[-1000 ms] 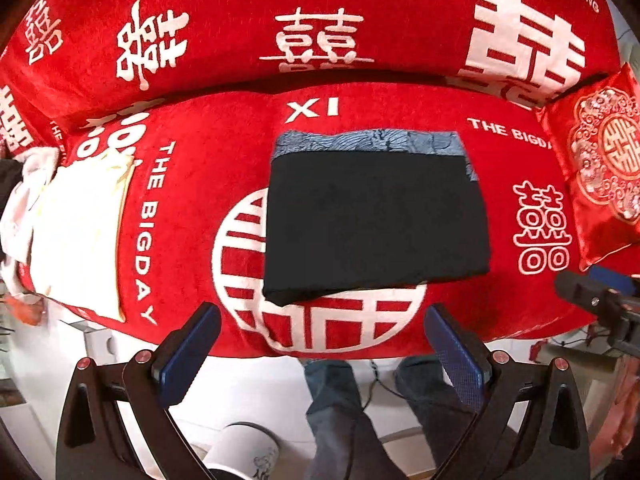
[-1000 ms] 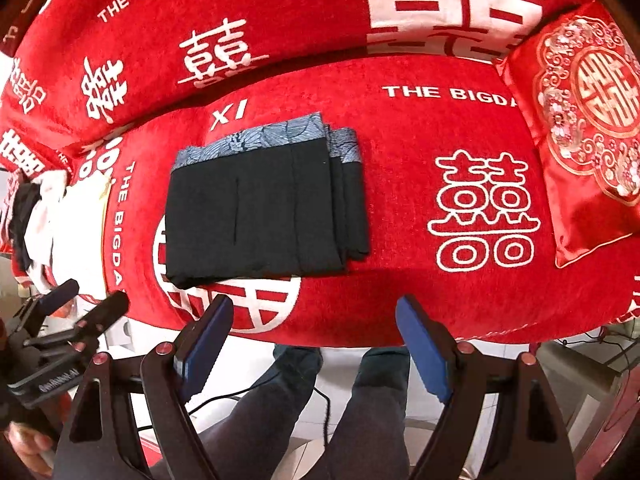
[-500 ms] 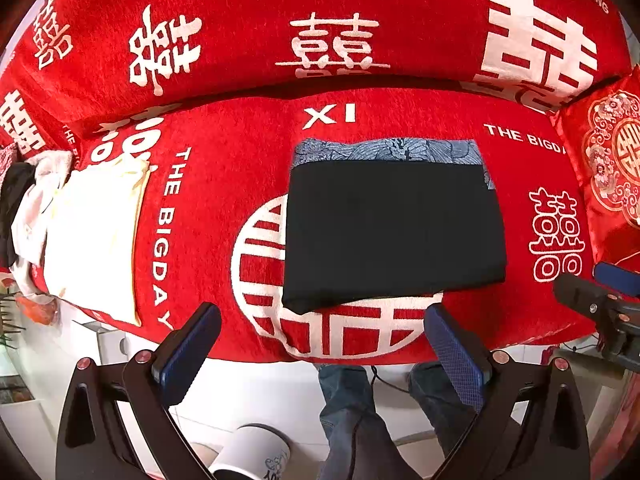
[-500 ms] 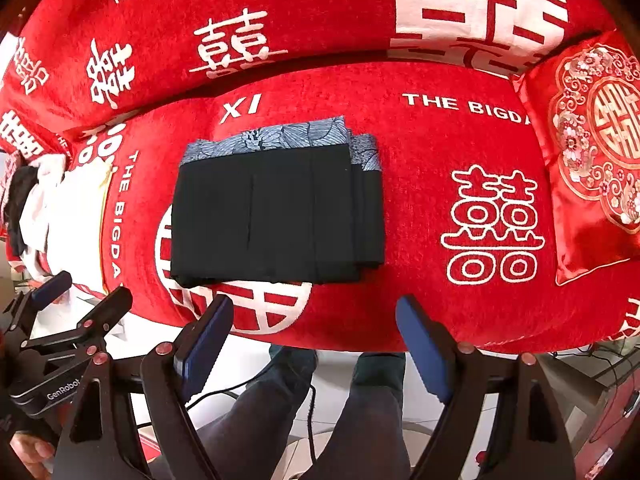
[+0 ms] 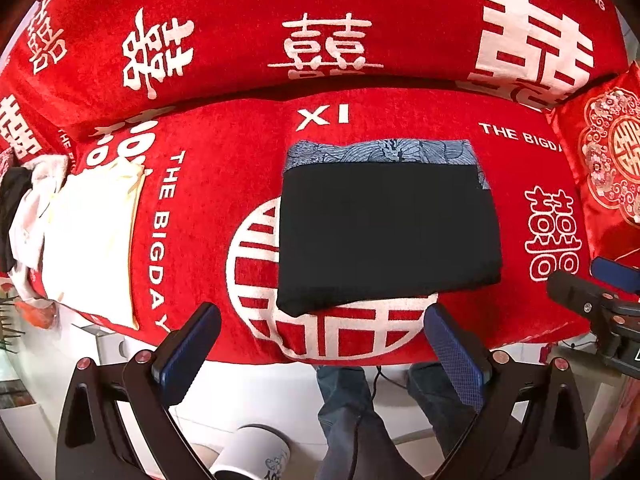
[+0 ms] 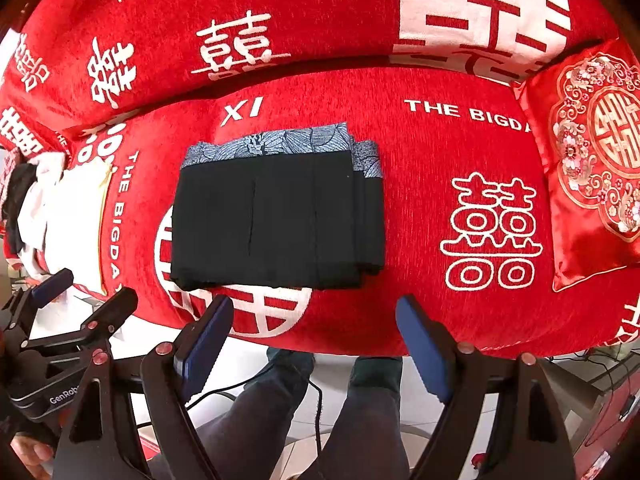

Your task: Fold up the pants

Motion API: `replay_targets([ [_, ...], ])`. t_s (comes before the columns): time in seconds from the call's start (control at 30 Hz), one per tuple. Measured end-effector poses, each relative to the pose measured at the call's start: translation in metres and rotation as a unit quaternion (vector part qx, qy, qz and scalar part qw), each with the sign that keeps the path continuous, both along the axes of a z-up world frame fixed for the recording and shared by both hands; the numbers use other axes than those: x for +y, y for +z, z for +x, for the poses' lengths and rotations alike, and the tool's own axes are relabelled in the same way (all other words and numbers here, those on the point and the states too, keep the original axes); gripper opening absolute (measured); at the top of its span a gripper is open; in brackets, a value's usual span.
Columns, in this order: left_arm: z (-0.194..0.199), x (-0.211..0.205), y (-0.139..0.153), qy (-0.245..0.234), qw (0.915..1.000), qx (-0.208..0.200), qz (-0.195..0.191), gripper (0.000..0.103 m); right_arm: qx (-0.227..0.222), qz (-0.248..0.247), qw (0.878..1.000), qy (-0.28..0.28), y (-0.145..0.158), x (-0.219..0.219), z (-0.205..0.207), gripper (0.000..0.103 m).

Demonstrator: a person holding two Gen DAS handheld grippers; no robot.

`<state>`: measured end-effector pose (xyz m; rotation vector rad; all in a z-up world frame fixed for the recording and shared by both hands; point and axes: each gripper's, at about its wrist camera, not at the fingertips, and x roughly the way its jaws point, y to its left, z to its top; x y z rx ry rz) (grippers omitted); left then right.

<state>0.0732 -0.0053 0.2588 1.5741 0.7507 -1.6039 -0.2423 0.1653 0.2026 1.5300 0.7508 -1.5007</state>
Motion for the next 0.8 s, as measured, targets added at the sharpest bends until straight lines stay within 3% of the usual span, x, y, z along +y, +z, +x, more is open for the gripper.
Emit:
replay_targets([
  [0.8, -0.0012, 0.0036, 0.0088, -0.002, 0.9997, 0.021, -0.013, 0.102, 0.002, 0.001, 1.0, 0.011, -0.0006, -0.0023, 0.009, 0.086],
])
